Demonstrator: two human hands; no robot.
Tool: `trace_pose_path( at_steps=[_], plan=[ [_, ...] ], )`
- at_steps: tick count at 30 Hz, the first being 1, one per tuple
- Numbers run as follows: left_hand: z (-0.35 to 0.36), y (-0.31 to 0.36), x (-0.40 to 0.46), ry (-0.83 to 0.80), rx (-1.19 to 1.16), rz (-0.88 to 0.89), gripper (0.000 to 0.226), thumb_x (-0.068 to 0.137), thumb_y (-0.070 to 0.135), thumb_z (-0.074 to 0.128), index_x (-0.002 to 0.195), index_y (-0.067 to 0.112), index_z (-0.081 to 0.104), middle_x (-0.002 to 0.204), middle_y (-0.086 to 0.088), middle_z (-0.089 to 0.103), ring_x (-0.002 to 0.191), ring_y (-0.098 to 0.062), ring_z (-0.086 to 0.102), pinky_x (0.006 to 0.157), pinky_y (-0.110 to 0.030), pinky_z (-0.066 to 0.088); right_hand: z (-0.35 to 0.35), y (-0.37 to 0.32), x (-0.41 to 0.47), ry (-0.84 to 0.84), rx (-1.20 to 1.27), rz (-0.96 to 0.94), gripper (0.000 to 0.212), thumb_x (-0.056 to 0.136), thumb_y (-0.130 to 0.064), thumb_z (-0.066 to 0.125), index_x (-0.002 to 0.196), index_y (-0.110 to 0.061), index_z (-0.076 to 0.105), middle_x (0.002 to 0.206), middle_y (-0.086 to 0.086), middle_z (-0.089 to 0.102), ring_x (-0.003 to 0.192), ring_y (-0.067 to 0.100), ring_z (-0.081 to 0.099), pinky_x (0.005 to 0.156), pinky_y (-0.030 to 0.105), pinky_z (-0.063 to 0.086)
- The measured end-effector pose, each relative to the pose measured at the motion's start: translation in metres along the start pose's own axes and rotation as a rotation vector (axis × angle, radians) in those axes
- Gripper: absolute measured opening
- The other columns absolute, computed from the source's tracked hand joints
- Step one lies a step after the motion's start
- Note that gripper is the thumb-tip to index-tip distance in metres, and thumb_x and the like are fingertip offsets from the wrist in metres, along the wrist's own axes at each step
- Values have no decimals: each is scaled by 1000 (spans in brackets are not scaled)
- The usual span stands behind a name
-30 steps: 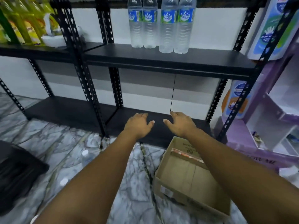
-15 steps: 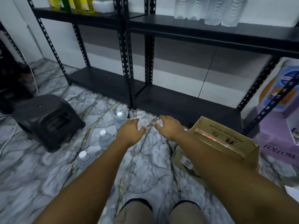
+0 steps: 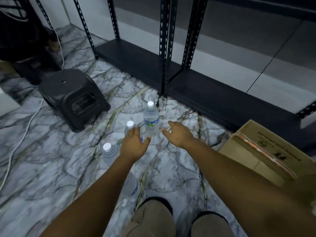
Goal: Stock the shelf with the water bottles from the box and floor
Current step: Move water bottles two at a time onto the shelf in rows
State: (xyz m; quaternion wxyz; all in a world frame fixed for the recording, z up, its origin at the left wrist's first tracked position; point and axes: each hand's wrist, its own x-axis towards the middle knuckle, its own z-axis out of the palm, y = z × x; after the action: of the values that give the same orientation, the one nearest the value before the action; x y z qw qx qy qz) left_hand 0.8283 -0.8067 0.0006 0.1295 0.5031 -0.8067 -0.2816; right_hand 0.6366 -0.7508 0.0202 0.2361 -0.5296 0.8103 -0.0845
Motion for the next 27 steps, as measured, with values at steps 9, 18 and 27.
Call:
trace_pose_path(
  at_steps=[9,18,27],
  plan=[
    [17,-47,31,98,-256,-124,74,79,43,67,138,8,39,130,-10,49,121,-28,48,101,-46,43,26,-9,87,-24,146,-36,58,91,-53,52,138,-21,44,134,10,52,121,28,51,99,40,45],
    [50,-83,68,66,-384,-269,88,77,61,59,143,9,31,140,-13,45,130,-31,43,103,-53,41,42,-2,150,8,403,-154,71,87,-36,69,146,-18,35,142,6,43,131,19,41,100,24,33],
    [69,-78,96,123,-378,-243,84,81,44,70,143,5,30,142,-14,38,133,-27,34,109,-45,33,86,2,187,228,516,-220,78,82,-27,75,145,-11,32,146,7,36,134,22,37,105,33,38]
  ],
)
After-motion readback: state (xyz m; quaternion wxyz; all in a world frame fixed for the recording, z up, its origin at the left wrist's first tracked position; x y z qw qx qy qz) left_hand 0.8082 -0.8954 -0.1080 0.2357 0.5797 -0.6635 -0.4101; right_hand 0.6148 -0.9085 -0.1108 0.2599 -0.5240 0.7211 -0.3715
